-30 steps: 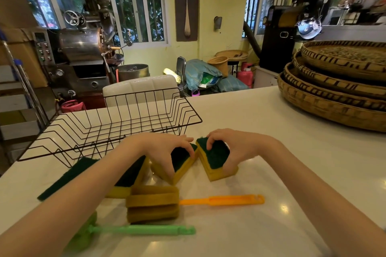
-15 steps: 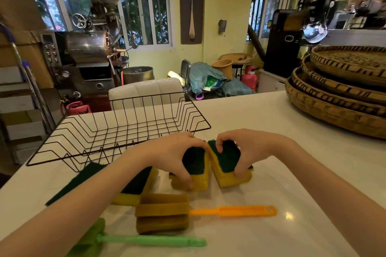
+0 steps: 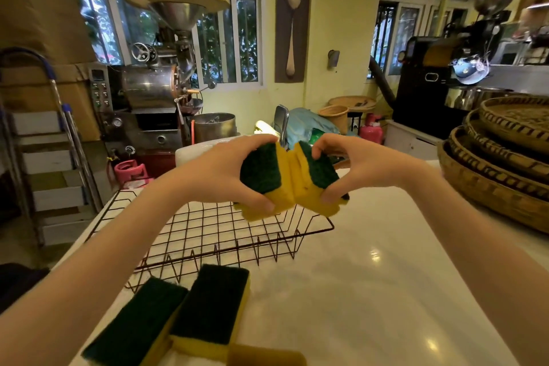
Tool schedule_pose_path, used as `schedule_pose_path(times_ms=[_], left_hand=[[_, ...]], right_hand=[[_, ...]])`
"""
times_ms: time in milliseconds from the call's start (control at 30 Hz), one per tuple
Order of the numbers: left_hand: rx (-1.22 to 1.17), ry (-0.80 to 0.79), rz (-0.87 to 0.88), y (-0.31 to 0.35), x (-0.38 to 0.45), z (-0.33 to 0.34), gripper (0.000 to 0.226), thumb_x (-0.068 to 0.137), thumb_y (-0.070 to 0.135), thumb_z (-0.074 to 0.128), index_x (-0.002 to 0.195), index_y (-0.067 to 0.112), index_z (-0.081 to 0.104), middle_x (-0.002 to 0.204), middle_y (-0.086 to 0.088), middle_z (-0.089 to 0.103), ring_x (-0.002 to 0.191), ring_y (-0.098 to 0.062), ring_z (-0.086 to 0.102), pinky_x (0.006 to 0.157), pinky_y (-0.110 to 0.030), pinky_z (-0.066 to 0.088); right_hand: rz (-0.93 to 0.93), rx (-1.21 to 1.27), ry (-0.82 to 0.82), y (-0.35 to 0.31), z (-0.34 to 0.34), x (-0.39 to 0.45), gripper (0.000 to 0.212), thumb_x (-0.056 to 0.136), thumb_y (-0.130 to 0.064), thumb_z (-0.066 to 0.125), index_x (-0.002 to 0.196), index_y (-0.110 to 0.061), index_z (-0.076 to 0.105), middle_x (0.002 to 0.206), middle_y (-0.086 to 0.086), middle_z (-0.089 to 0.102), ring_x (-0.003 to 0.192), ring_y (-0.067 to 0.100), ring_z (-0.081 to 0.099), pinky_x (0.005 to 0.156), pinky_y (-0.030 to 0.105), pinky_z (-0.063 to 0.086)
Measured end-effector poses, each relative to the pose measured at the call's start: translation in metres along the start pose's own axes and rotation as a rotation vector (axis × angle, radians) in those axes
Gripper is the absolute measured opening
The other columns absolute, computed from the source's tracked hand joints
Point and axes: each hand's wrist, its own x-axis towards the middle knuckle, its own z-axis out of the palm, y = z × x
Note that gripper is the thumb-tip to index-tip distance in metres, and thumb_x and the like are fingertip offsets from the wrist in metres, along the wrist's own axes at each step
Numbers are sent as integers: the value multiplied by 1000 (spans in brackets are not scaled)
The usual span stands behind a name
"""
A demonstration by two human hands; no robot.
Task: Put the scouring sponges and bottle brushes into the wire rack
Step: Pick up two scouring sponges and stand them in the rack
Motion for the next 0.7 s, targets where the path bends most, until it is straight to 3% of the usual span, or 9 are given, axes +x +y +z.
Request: schedule_pose_path(times_ms=[133,233,400,500,600,700], left_hand=[[61,3,-52,-36,19,-4,92,60,24,81,135,26,27,120,10,41,113,-9,39,91,-24,36],[76,-84,-136,-72,35,7,88,61,26,80,133,25,29,121,8,42,111,-9,39,90,-25,39],[144,-198,-183,-119,54,33,84,57,35,80,128,26,37,124,4,52,112,-16,48,94,-36,46],[210,-227,-202,-136,62,45,80,55,39,79,124,26,41,121,2,55,107,-19,51,91,-39,48],[285,-235,-233,-148,67,53,75,58,38,76,123,24,41,119,-1,54,105,-20,51,89,-38,50],[306,-210,-254,-155,67,60,74,60,35,74,125,22,39,118,-2,52,106,-20,48,89,-38,49]], right_hand=[[15,71,42,11,13,47,60,60,-18,82,107,-26,46,114,-4,49,109,19,52,87,32,54],[17,91,48,22,28,81,63,58,-20,83,109,-24,45,116,1,52,109,21,55,92,41,52],[41,44,-35,33,55,124,68,53,-24,73,112,-25,42,117,3,48,108,24,53,89,45,53],[63,57,-63,36,66,138,67,53,-22,71,112,-26,40,111,0,46,100,23,54,77,35,56],[77,34,-76,41,75,145,63,63,-15,74,114,-23,39,100,-5,46,85,12,52,60,21,48],[99,-17,-85,44,83,148,62,64,-15,74,114,-24,38,100,-3,44,84,13,50,58,18,44]])
